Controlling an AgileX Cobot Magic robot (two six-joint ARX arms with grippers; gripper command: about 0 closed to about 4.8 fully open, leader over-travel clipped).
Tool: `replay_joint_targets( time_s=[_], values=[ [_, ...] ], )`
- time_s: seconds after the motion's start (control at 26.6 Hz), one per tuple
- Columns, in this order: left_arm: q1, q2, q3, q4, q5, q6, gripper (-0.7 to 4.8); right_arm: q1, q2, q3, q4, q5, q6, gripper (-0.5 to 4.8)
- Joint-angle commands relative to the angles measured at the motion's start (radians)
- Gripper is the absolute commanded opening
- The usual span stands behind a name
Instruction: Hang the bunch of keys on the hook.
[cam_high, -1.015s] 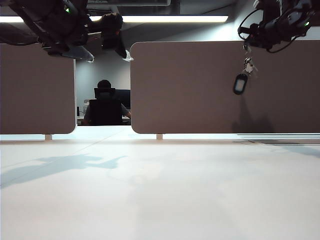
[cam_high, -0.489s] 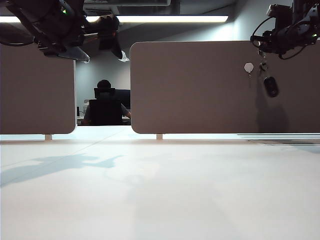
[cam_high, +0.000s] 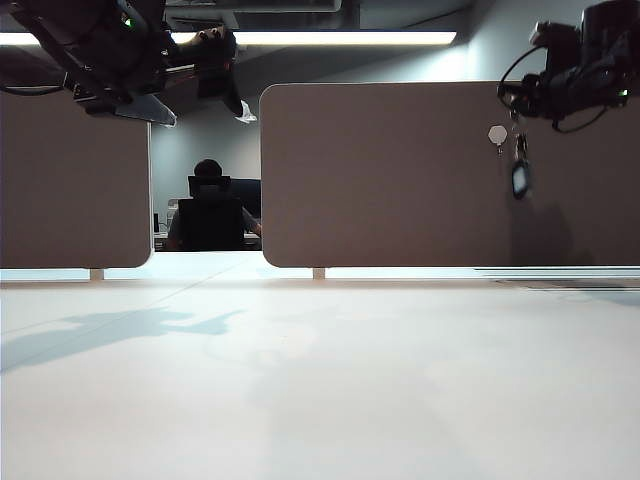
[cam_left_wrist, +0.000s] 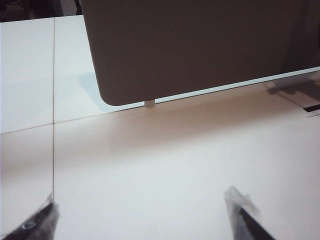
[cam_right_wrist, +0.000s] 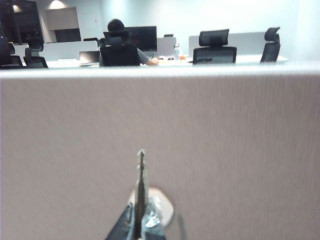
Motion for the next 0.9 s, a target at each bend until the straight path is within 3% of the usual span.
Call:
replay_joint_targets(
  time_s=[0.04,0.38,0.9],
  values=[
    [-0.002,-0.001,0.005,0.015,0.000,-0.002,4.67,0.016,0.021,0.035,0.023,0.005,0.010,-0.02],
    [-0.001,-0.001,0.005,0.016,-0.001,-0.001,4.67,0.033,0.085,0.121,0.023,0.028,0.010,-0.02],
    [0.005,-0.001,0.005,-0.020,-0.003,-0.002,4.67,0.043,0.085,0.124,0.019,0.126,-0.058,-0.02]
  ],
)
